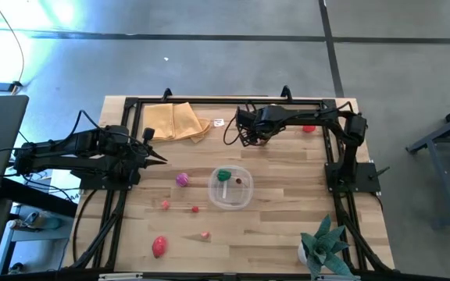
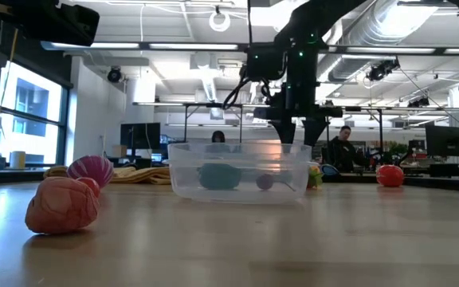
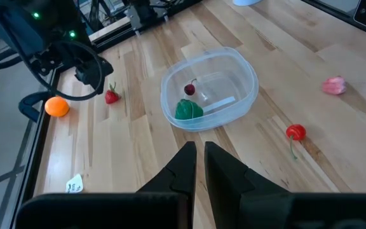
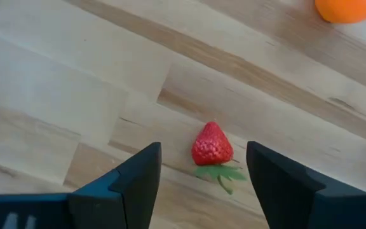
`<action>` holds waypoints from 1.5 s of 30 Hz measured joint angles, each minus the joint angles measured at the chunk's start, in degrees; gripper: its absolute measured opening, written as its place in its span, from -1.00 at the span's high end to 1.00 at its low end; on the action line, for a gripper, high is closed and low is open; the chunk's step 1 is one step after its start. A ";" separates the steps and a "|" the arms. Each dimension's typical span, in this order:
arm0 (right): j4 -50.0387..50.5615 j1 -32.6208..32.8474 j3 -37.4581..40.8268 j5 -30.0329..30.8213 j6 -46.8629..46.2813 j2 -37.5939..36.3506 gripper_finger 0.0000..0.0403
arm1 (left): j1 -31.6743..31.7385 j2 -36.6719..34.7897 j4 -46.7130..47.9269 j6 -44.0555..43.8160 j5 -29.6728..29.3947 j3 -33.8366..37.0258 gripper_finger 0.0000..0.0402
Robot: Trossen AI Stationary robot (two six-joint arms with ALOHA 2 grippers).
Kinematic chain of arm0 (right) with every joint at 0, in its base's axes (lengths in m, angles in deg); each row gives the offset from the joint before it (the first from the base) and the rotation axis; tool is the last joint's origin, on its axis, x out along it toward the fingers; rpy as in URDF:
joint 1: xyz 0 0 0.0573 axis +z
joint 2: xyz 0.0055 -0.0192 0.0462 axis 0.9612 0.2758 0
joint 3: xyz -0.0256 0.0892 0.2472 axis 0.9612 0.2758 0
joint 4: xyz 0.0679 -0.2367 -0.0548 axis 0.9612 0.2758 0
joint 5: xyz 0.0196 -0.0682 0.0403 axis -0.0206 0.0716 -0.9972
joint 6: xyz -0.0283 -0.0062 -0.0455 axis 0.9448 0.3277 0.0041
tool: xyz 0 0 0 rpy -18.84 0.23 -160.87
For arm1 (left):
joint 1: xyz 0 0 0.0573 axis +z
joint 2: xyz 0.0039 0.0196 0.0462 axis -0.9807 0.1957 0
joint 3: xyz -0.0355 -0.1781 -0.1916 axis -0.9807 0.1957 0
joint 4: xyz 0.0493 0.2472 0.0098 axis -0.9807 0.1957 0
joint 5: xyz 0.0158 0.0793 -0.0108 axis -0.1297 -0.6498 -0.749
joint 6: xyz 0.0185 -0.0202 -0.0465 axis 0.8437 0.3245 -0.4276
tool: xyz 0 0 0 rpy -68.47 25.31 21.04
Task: Pick and placing Produce into tupperware
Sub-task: Put the red strawberry into the transparent bin
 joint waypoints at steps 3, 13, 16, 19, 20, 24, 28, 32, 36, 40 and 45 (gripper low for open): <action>-2.82 0.27 1.90 0.01 -0.58 -0.20 -0.16 | 0.00 0.02 0.00 0.00 0.01 0.00 0.88; -14.71 -0.65 15.72 -2.77 -4.34 -6.20 -0.16 | 0.00 0.01 0.02 0.00 0.01 0.00 0.88; -17.94 -0.82 18.55 -2.59 -4.64 -6.89 -0.16 | 0.00 0.00 0.00 0.00 0.00 0.00 0.88; -21.37 -1.56 20.74 -3.26 -5.09 -6.91 -0.16 | 0.00 0.00 0.01 0.01 0.00 0.00 0.88; -22.76 -1.82 21.41 -3.47 -4.92 -6.89 -0.16 | 0.00 0.01 0.02 0.00 0.02 0.00 0.88; -25.53 -2.45 23.09 -4.05 -5.07 -6.86 -0.16 | 0.00 0.02 0.02 0.00 0.02 0.00 0.88; -26.60 -2.49 23.47 -4.10 -4.67 -6.86 -0.16 | 0.00 0.01 0.02 0.00 0.01 0.00 0.88; -26.77 -2.49 23.48 -4.09 -4.59 -6.86 -0.16 | 0.00 0.00 0.02 0.00 0.00 0.00 0.88; -27.00 -2.49 23.48 -3.41 -4.56 -6.86 -0.16 | 0.00 0.01 0.00 0.00 0.02 0.00 0.88; -26.98 -2.49 23.50 -3.01 -4.57 -6.86 -0.16 | 0.00 0.02 0.02 0.00 0.02 0.00 0.88; -26.94 -2.49 23.47 -2.72 -4.57 -6.86 -0.11 | 0.00 0.01 0.01 0.00 0.02 0.00 0.88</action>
